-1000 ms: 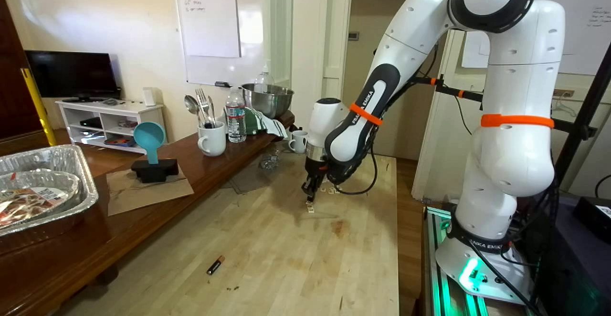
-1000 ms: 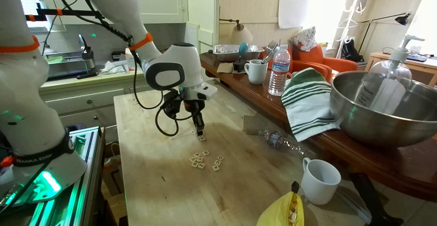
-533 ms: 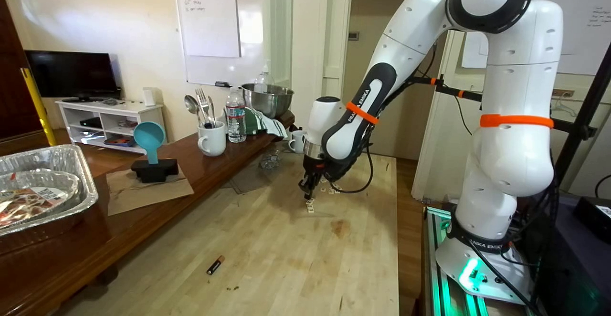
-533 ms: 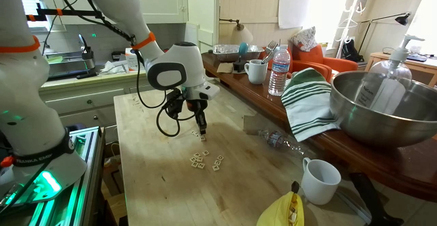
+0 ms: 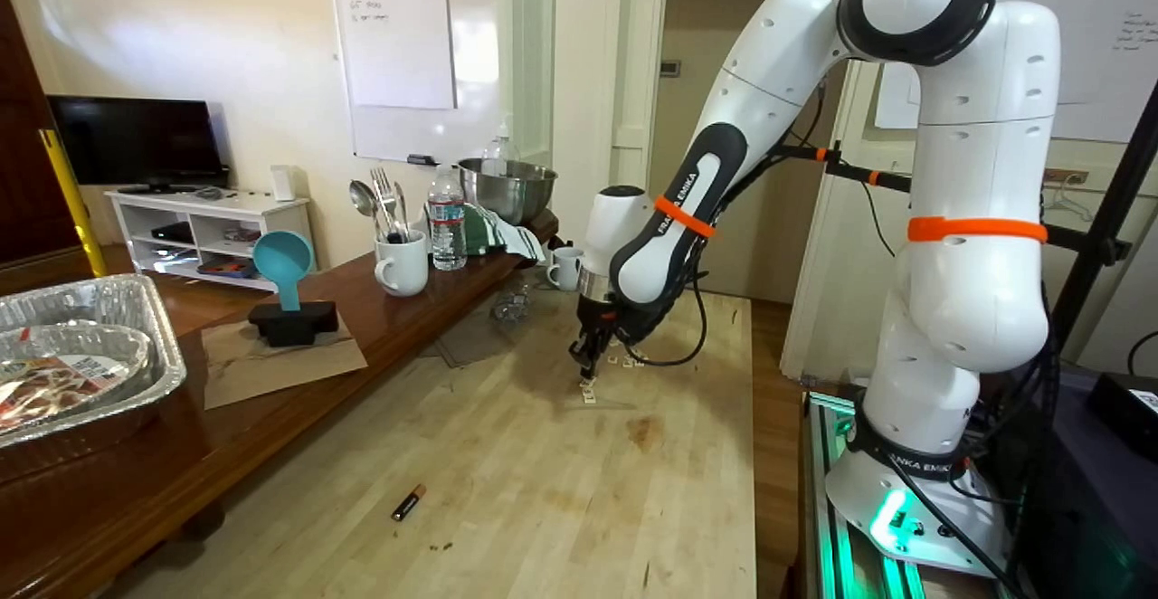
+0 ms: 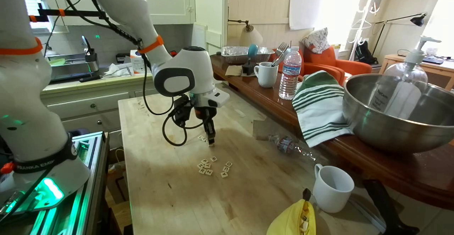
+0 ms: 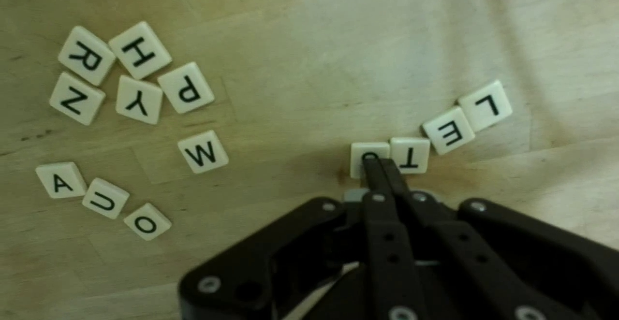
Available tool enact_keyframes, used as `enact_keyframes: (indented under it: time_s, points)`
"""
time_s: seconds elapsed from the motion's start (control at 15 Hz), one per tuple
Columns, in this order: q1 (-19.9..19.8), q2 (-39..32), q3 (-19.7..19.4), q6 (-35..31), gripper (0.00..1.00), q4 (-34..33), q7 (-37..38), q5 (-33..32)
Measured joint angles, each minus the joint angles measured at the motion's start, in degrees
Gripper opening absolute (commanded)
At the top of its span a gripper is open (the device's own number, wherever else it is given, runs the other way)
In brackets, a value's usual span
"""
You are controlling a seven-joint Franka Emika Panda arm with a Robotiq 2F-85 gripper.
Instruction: Put one letter block into the line of letter blocks
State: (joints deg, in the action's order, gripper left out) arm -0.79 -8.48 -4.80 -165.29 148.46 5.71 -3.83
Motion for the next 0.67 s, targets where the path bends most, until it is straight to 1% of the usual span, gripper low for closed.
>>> enact_keyframes:
  time_s: [0.67]
  points:
    - [0.0,-0.4,0.3,0.0,0.00,0.0,-0.1,0.3]
